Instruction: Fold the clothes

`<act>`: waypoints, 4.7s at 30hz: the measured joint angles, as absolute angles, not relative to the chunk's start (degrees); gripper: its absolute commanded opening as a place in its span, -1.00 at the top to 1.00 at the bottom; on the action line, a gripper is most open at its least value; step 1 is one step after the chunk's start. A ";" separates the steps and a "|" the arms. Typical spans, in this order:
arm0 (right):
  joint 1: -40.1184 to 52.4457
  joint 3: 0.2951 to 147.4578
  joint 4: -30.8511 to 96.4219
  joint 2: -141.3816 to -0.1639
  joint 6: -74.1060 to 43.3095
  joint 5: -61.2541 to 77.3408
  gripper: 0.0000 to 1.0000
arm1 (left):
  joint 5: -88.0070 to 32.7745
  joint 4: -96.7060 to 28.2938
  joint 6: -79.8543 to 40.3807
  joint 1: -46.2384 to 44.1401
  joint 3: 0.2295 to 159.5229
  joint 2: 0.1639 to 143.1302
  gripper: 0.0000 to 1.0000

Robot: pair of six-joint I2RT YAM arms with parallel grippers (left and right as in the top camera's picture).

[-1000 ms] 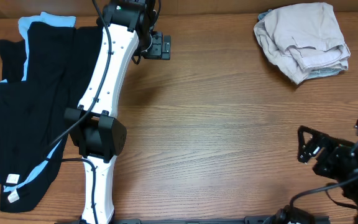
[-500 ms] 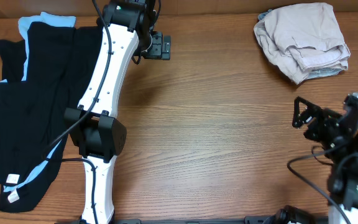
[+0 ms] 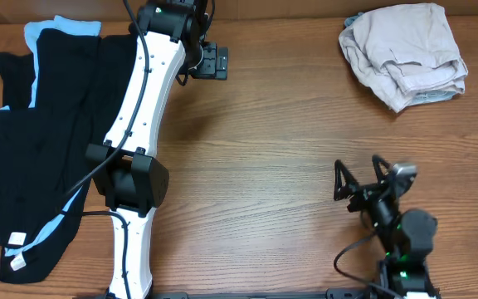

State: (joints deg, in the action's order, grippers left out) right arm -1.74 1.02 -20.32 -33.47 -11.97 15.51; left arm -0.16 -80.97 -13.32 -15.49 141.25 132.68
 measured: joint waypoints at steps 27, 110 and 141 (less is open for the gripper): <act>1.93 1.02 4.97 -3.60 -8.51 3.36 -1.00 | -0.16 -80.99 -13.30 -15.49 141.25 132.79 -0.99; 1.93 1.02 4.82 -0.73 -7.68 2.96 -1.00 | -5.30 2.92 -2.57 1.21 3.75 7.53 -1.00; 1.93 1.02 4.78 -0.73 -7.68 2.94 -1.00 | -4.47 -5.13 -2.83 -0.03 1.10 0.95 -1.00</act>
